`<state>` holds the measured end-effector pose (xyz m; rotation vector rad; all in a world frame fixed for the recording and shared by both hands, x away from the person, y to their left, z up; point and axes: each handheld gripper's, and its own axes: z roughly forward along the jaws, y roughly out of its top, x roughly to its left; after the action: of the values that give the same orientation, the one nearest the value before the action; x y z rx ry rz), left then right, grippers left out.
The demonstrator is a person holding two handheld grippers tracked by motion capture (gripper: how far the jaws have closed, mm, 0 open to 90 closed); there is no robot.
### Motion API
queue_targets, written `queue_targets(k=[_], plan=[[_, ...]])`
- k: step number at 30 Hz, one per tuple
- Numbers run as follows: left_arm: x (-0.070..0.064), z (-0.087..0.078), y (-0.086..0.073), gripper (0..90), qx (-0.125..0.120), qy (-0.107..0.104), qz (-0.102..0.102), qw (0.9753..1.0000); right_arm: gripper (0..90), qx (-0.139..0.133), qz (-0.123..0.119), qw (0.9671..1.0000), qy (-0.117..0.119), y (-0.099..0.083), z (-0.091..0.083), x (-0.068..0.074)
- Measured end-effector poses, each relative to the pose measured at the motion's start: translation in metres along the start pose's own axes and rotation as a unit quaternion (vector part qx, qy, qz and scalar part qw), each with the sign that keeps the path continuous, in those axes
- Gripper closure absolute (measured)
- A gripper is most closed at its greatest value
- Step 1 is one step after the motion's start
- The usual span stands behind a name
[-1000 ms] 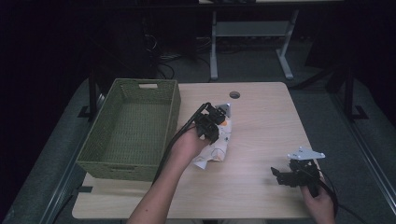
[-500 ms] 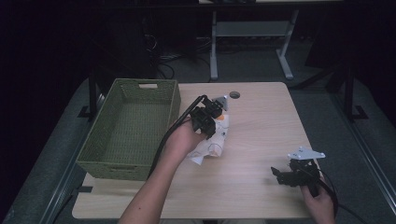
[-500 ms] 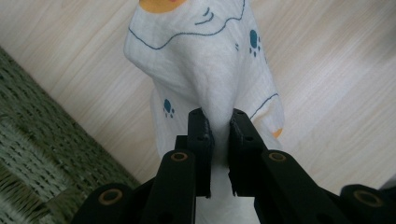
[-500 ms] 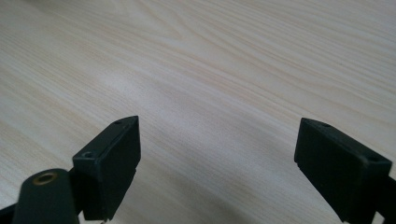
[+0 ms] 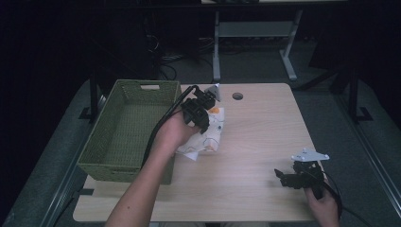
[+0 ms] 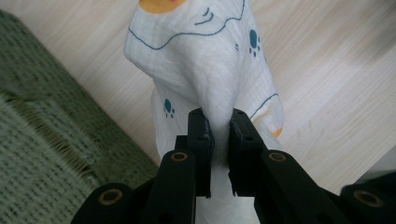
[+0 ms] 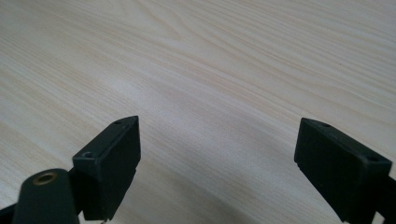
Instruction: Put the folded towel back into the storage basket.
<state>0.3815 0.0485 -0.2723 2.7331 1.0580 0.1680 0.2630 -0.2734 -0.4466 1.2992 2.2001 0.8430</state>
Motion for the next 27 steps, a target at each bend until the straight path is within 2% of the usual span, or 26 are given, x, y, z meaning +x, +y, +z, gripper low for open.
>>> queue_targets(k=[7, 17, 27], plan=[[0.013, -0.009, -0.007, 81.2, 0.004, 0.011, -0.013, 0.9998, 14.3, 0.001, 0.0, 1.0, -0.001, 0.0, 0.001, 0.0], [0.032, -0.017, -0.021, 81.3, 0.006, 0.014, -0.032, 0.9994, 14.4, 0.0, 0.001, 1.0, -0.002, 0.0, 0.001, 0.0], [0.046, -0.028, -0.033, 81.4, 0.007, 0.018, -0.041, 0.999, 14.3, 0.0, 0.001, 1.0, -0.003, 0.0, 0.001, -0.001]])
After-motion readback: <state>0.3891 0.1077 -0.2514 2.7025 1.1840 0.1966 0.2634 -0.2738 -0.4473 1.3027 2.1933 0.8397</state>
